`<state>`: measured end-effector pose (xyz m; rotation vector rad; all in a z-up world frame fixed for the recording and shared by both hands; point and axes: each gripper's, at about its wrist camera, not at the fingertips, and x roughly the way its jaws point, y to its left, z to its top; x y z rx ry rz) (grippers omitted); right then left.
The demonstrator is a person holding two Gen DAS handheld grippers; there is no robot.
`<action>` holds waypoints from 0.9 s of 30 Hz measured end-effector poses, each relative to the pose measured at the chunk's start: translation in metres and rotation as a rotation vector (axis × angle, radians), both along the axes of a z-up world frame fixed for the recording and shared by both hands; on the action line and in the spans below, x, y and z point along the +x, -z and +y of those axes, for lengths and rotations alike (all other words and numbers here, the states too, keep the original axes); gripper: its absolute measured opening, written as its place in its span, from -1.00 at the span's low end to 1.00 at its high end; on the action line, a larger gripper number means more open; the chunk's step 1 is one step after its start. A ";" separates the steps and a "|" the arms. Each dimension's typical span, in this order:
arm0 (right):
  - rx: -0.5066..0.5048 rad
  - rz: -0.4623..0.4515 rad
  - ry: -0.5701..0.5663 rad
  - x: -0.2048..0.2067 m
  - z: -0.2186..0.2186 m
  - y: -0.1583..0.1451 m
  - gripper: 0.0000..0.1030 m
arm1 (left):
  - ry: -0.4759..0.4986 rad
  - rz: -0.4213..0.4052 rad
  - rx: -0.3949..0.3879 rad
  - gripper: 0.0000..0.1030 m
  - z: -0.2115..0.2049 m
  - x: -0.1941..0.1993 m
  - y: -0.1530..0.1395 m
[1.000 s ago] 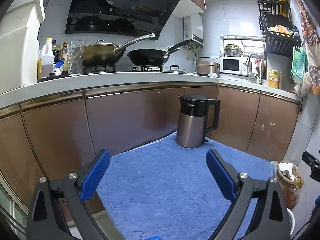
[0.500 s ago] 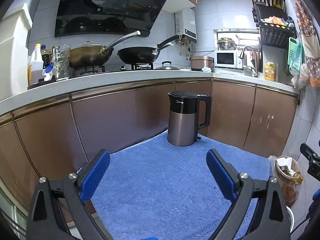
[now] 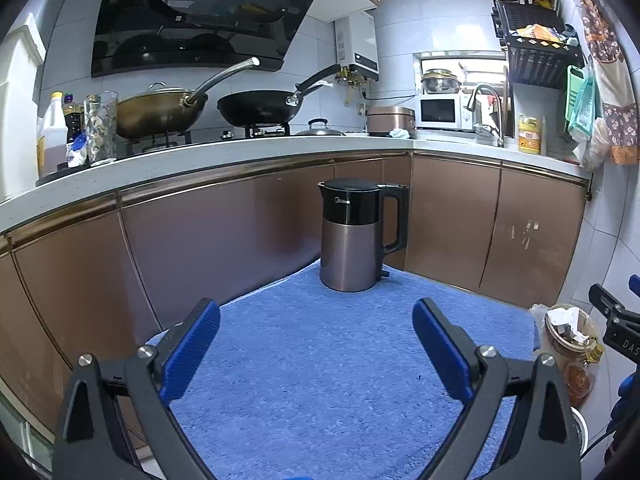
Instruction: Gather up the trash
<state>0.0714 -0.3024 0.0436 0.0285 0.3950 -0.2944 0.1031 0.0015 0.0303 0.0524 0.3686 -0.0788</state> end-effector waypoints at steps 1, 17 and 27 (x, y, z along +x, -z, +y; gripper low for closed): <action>0.000 0.004 0.002 0.001 -0.001 0.000 1.00 | 0.003 0.000 -0.001 0.89 -0.001 0.001 0.000; 0.001 0.051 0.007 0.008 -0.003 0.009 1.00 | 0.030 0.019 0.001 0.89 -0.004 0.010 0.010; -0.001 0.071 0.004 0.009 -0.004 0.013 1.00 | 0.042 0.029 0.005 0.89 -0.006 0.011 0.014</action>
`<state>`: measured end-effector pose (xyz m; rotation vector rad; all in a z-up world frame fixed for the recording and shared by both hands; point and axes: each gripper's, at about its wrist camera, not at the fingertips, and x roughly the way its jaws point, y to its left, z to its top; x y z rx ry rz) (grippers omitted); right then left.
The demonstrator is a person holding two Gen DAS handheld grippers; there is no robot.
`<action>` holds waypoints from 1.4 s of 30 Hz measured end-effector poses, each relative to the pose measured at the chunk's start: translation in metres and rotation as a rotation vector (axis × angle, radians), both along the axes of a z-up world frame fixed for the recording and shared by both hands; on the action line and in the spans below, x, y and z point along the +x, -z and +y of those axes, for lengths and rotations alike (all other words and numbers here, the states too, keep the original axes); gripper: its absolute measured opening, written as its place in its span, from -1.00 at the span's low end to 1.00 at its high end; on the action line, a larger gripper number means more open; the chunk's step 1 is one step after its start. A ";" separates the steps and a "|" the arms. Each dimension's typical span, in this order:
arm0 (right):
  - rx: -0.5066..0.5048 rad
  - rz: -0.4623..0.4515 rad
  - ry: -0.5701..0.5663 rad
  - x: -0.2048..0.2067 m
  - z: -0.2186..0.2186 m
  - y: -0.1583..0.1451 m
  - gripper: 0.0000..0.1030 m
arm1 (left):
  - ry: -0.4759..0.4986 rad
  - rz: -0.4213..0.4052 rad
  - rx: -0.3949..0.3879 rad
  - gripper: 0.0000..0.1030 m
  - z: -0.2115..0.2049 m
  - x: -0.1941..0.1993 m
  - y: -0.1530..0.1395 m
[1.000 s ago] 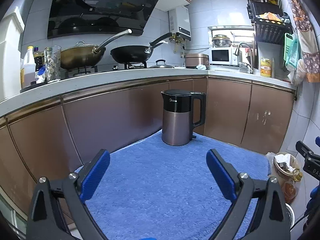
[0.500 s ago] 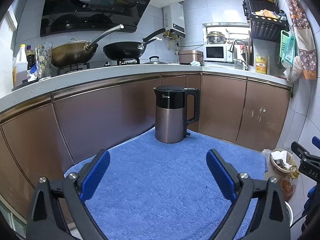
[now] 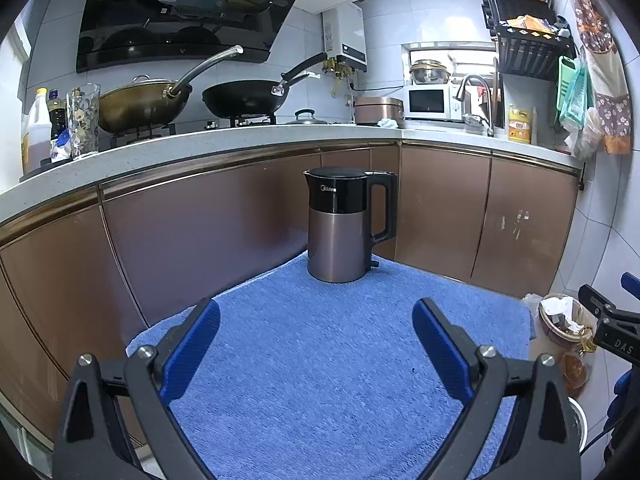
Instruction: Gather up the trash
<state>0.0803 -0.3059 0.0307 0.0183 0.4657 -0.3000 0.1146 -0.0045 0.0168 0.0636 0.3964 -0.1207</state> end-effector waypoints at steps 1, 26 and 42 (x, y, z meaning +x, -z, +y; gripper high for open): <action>0.000 0.001 0.001 0.000 0.000 0.000 1.00 | 0.001 0.001 0.001 0.89 0.000 0.000 0.000; 0.006 0.025 0.022 0.001 -0.001 0.009 1.00 | 0.012 0.003 0.023 0.89 -0.005 0.000 0.005; 0.008 0.040 0.038 -0.004 0.000 0.015 1.00 | 0.020 0.015 0.070 0.89 -0.013 -0.002 0.013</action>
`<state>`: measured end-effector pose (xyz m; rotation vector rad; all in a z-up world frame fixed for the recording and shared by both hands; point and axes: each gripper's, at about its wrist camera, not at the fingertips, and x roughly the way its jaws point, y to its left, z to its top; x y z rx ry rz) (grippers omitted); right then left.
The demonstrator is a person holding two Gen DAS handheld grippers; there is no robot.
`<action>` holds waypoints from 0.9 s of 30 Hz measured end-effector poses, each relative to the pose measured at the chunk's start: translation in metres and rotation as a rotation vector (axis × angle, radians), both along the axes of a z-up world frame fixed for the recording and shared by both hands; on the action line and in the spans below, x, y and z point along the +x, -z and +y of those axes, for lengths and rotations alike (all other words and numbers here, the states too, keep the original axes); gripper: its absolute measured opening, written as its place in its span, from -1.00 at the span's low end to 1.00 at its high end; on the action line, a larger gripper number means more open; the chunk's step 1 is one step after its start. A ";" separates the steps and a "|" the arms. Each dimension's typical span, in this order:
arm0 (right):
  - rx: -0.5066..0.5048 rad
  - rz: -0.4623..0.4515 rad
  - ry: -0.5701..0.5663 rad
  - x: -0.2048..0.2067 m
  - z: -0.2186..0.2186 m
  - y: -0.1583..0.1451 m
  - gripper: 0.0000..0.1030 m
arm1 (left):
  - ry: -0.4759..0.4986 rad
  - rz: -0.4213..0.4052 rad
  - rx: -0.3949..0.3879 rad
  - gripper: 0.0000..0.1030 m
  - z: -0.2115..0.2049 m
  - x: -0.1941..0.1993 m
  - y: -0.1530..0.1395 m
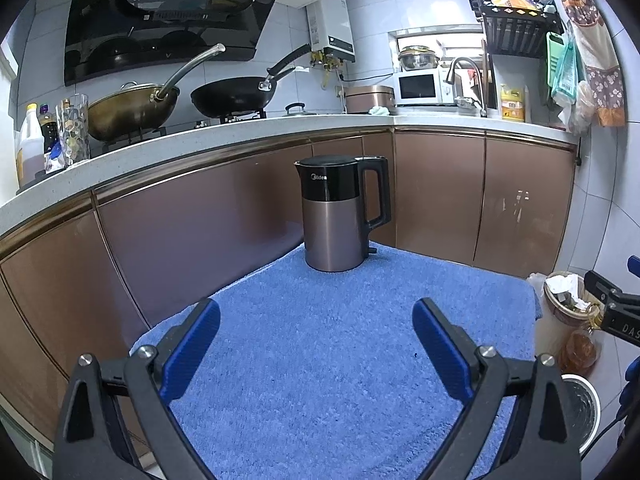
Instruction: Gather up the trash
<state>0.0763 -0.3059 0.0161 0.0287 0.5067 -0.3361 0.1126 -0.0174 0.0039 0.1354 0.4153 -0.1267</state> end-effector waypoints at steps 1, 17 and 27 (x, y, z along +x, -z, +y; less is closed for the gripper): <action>0.000 0.001 0.000 0.000 0.000 0.000 1.00 | 0.000 0.003 -0.001 0.89 0.001 0.000 0.000; 0.003 -0.002 0.003 -0.003 -0.001 0.001 1.00 | 0.006 0.012 0.001 0.89 -0.001 -0.005 -0.001; 0.005 -0.018 0.020 -0.015 0.000 -0.005 1.00 | 0.007 0.005 0.001 0.89 -0.004 -0.013 -0.005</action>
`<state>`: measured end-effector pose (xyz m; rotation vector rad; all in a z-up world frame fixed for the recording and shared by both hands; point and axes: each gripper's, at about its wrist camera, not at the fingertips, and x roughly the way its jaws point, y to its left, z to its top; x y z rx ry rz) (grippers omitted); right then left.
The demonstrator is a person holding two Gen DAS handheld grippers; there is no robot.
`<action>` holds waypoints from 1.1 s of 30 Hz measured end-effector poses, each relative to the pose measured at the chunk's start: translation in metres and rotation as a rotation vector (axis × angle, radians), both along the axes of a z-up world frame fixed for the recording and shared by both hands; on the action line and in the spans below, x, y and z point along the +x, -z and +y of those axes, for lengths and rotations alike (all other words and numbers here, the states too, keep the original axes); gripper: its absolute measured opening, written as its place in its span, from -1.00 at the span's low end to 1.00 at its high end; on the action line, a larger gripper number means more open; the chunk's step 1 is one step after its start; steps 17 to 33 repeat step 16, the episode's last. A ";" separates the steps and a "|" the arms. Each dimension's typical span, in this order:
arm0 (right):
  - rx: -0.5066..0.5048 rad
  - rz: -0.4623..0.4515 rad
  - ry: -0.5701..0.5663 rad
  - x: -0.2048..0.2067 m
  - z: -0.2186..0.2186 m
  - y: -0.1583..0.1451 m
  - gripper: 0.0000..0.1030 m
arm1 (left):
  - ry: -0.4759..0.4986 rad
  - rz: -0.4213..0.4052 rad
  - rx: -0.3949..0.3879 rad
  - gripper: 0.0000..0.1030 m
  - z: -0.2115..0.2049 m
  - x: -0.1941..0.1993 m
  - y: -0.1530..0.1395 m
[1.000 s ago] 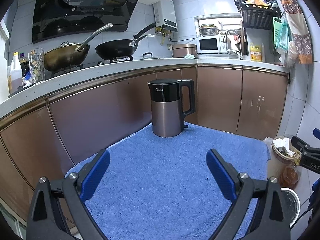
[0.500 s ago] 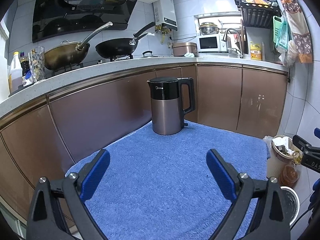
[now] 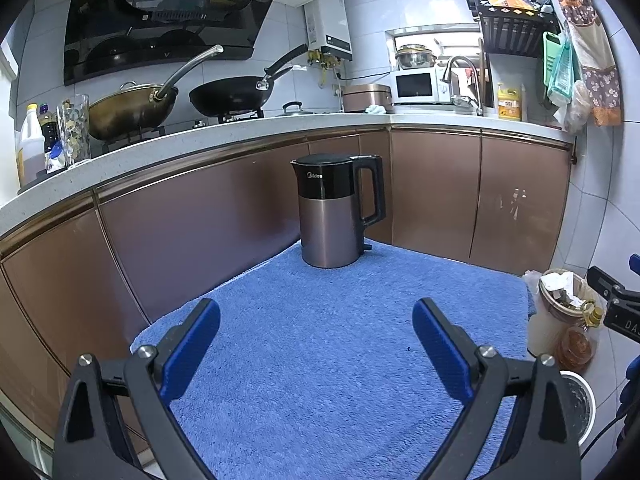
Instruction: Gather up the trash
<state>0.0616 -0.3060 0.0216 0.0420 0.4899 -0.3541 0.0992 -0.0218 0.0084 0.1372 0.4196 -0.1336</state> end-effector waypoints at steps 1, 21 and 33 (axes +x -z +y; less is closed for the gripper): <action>0.000 -0.001 0.002 -0.001 0.000 0.000 1.00 | 0.000 -0.002 0.000 0.89 0.000 -0.001 0.000; -0.004 -0.021 0.010 -0.013 0.002 -0.008 1.00 | -0.011 -0.018 -0.010 0.89 0.003 -0.013 -0.007; -0.004 -0.021 0.010 -0.013 0.002 -0.008 1.00 | -0.011 -0.018 -0.010 0.89 0.003 -0.013 -0.007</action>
